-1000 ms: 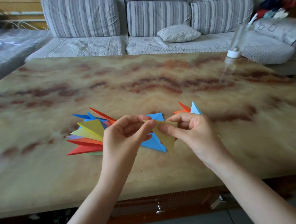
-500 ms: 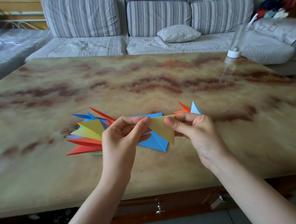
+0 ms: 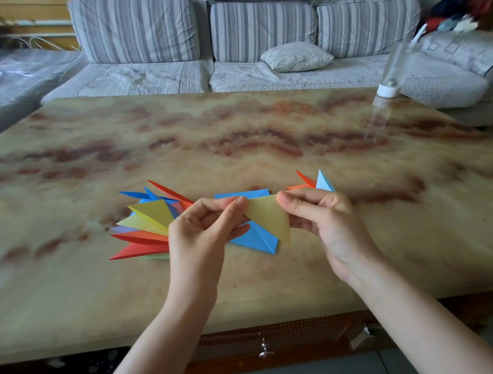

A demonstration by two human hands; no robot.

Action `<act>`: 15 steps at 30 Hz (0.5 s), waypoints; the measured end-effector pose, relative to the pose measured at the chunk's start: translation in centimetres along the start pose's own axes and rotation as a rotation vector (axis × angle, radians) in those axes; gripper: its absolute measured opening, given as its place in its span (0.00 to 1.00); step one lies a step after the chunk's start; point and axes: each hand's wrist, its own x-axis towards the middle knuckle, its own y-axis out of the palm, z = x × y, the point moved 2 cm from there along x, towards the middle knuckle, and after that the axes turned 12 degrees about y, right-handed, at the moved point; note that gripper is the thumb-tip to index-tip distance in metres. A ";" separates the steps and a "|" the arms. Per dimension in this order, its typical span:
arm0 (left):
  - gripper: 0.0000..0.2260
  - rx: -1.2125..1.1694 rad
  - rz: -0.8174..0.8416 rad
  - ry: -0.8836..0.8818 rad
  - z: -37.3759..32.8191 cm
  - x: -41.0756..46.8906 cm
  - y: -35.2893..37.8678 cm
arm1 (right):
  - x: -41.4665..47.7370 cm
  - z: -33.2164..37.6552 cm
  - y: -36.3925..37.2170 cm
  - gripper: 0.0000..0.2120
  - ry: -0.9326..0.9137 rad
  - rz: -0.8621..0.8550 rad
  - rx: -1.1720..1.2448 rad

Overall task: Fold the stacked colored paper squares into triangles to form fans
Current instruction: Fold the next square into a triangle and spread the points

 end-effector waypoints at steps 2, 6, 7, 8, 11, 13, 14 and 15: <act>0.02 0.003 -0.006 -0.004 0.1 0.0 -0.1 | -0.1 0.1 0.2 0.06 0.004 0.011 -0.009; 0.02 0.002 -0.011 -0.007 0.1 0.0 -0.2 | -0.2 0.2 0.1 0.11 -0.014 0.015 0.002; 0.02 0.000 -0.005 -0.008 0.1 0.0 -0.2 | -0.2 0.1 0.0 0.12 -0.013 0.000 0.017; 0.02 0.000 -0.001 -0.009 0.1 -0.1 -0.1 | -0.1 0.0 -0.1 0.12 -0.012 -0.008 0.021; 0.02 0.000 -0.021 -0.009 0.1 0.0 -0.1 | -0.1 -0.1 0.1 0.07 0.014 0.045 -0.024; 0.02 -0.003 -0.045 -0.010 0.1 0.1 -0.3 | -0.1 -0.3 0.1 0.12 0.024 0.064 -0.054; 0.02 -0.004 -0.050 -0.010 0.1 0.2 -0.3 | 0.0 -0.4 0.0 0.11 0.015 0.050 -0.053; 0.02 -0.003 -0.050 -0.010 0.1 0.2 -0.3 | 0.0 -0.3 -0.1 0.09 0.005 0.032 -0.047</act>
